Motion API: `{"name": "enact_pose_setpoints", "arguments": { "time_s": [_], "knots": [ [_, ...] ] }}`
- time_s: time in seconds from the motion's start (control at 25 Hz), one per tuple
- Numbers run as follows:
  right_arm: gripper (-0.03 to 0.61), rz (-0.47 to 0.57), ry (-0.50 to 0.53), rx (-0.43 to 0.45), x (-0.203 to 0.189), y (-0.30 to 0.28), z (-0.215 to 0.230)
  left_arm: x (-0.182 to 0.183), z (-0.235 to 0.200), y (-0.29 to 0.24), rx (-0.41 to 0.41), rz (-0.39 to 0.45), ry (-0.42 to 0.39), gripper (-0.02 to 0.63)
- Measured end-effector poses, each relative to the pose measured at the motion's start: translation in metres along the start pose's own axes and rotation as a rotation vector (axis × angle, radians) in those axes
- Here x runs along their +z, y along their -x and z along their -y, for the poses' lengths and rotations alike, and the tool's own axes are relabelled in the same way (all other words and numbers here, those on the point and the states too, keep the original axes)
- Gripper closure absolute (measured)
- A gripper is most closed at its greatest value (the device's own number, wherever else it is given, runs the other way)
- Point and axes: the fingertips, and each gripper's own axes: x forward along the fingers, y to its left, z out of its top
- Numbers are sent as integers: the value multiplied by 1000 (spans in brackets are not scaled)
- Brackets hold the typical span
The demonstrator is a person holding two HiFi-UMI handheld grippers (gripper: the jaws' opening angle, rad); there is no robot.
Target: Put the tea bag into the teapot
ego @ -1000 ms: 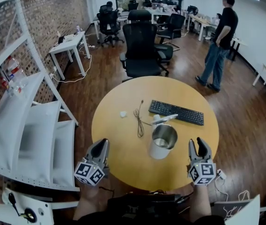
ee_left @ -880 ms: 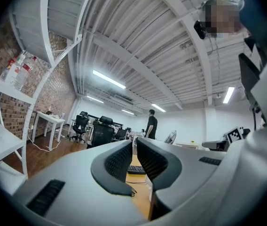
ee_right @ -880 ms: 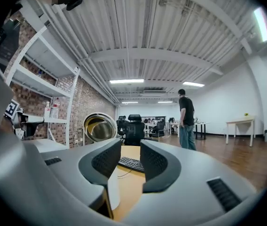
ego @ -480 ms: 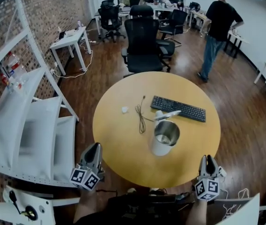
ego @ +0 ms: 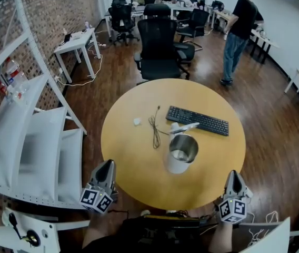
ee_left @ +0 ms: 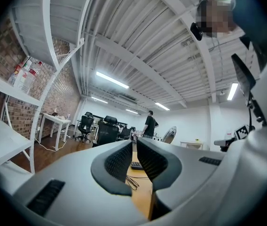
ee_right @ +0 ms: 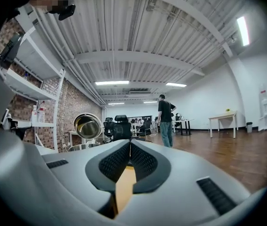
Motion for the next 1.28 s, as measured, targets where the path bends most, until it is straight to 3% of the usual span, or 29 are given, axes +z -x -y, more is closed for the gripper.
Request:
{"name": "enact_pose_setpoints", "arguments": {
  "time_s": [0.88, 1.04, 1.28],
  "knots": [
    [569, 36, -15, 54, 17, -2, -4, 6, 13, -22, -33, 20, 9, 588],
    [569, 34, -42, 83, 4, -2, 2, 4, 14, -25, -38, 10, 7, 588],
    [569, 25, -5, 66, 18, -3, -6, 4, 15, -30, -39, 14, 11, 588]
  ]
}}
